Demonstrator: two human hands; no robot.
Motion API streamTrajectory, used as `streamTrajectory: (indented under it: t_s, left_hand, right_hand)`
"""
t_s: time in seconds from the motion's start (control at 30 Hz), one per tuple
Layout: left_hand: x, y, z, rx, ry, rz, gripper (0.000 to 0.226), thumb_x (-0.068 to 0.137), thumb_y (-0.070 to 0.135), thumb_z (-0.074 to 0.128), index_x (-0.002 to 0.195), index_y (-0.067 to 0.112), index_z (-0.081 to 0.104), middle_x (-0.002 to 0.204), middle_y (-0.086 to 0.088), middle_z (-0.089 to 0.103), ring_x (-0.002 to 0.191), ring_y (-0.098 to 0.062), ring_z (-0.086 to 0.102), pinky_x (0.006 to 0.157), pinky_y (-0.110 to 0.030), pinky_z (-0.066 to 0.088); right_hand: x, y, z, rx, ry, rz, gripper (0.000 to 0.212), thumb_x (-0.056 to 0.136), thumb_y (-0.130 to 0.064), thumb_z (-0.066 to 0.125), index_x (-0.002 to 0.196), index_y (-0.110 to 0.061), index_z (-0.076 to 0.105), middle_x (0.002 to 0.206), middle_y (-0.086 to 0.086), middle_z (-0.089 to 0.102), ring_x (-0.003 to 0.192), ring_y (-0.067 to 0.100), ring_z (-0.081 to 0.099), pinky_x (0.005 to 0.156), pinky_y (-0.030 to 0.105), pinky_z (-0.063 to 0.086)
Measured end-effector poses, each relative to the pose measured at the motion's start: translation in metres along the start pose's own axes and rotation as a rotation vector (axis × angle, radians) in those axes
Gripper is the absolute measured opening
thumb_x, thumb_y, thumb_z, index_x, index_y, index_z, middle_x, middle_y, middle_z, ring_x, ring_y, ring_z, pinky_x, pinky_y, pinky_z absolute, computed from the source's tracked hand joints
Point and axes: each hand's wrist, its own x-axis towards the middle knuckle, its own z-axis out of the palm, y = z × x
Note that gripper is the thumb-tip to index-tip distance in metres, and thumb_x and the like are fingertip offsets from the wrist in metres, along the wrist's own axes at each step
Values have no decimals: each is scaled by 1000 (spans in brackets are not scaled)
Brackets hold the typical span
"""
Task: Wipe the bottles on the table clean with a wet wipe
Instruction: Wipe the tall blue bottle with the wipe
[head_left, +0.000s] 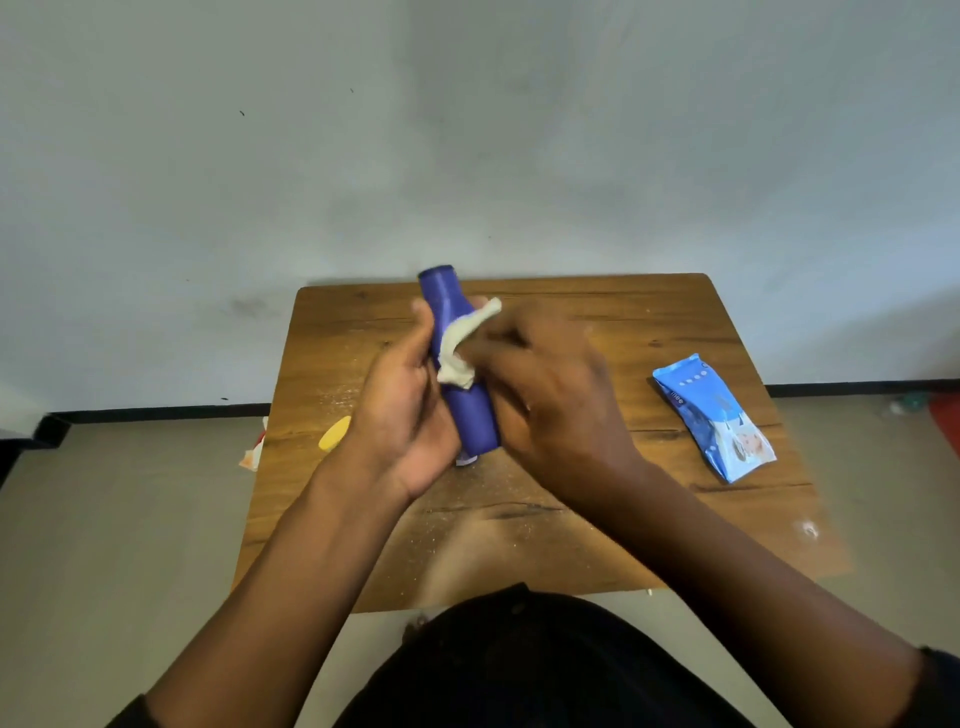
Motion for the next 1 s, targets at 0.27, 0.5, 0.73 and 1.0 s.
streamTrajectory:
  t_s: [0.27, 0.5, 0.73, 1.0]
  left_hand:
    - [4, 14, -11, -130, 3, 64, 47, 111, 50, 34, 128, 11, 54, 101, -10, 62, 90, -24, 59, 91, -41, 49]
    - [10, 15, -1, -539, 51, -37, 41, 111, 41, 35, 116, 4, 52, 97, -17, 62, 89, -25, 62, 111, -42, 43]
    - [16, 15, -1, -620, 46, -31, 50, 110, 45, 33, 127, 1, 49, 113, -13, 55, 123, -20, 54, 97, -51, 49]
    - [16, 10, -2, -677, 83, -30, 48, 111, 44, 37, 121, 0, 51, 101, -16, 58, 91, -26, 59, 104, -39, 46]
  right_hand:
    - [-34, 12, -10, 11, -62, 88, 19, 88, 4, 75, 105, -5, 79, 99, 7, 72, 90, 19, 67, 78, 28, 52]
    - [-7, 3, -14, 183, 238, 389, 23, 97, -5, 72, 119, -12, 73, 109, -2, 73, 97, 11, 68, 79, 19, 56]
    - [-21, -7, -1, 80, 209, 166, 16, 89, 8, 73, 102, 0, 76, 99, 12, 69, 92, 12, 61, 82, 16, 45]
    - [-13, -2, -3, 225, 264, 339, 16, 91, 4, 75, 105, -5, 77, 101, 7, 70, 91, 8, 64, 74, 19, 52]
